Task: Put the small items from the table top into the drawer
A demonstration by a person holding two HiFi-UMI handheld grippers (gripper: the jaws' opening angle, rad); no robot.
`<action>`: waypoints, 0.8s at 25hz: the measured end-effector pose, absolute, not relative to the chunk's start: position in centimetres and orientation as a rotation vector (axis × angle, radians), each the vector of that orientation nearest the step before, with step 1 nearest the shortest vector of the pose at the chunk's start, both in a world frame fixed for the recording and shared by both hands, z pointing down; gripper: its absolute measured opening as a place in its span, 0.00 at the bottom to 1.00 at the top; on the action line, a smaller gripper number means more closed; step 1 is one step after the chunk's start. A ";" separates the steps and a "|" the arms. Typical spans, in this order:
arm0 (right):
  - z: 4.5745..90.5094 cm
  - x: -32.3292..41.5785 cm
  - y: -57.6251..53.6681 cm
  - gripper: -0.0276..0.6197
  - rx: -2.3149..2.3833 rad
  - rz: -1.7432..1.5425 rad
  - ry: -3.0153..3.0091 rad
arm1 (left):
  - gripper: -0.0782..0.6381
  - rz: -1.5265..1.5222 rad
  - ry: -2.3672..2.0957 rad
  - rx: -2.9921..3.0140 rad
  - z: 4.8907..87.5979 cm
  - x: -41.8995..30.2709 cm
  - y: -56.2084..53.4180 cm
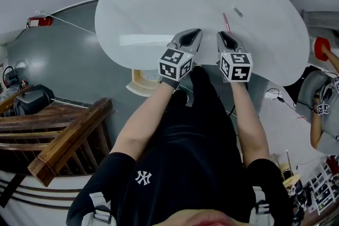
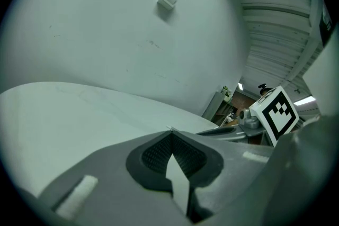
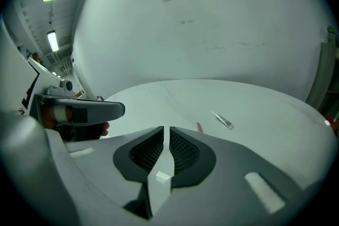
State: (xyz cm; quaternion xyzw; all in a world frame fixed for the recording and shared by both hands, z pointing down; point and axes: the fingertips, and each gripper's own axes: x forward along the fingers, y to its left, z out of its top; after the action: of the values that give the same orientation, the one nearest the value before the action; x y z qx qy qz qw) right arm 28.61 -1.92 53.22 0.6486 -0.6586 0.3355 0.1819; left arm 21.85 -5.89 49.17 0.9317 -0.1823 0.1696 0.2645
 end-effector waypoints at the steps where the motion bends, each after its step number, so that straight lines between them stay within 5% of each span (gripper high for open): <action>1: 53.6 29.4 -1.9 0.14 1.836 0.949 -1.839 | 0.11 0.464 -0.488 2.517 49.3 22.3 -5.9; 20: 59.9 34.8 -2.0 0.20 1.687 0.978 -1.677 | 0.11 0.554 -0.423 2.473 53.1 28.0 -5.8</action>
State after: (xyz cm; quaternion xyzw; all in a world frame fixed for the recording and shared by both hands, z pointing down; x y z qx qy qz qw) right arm 34.75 -1.99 59.93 0.6296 -0.6258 0.3648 0.2810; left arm 27.98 -5.82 53.13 0.9233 -0.1580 0.2068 0.2824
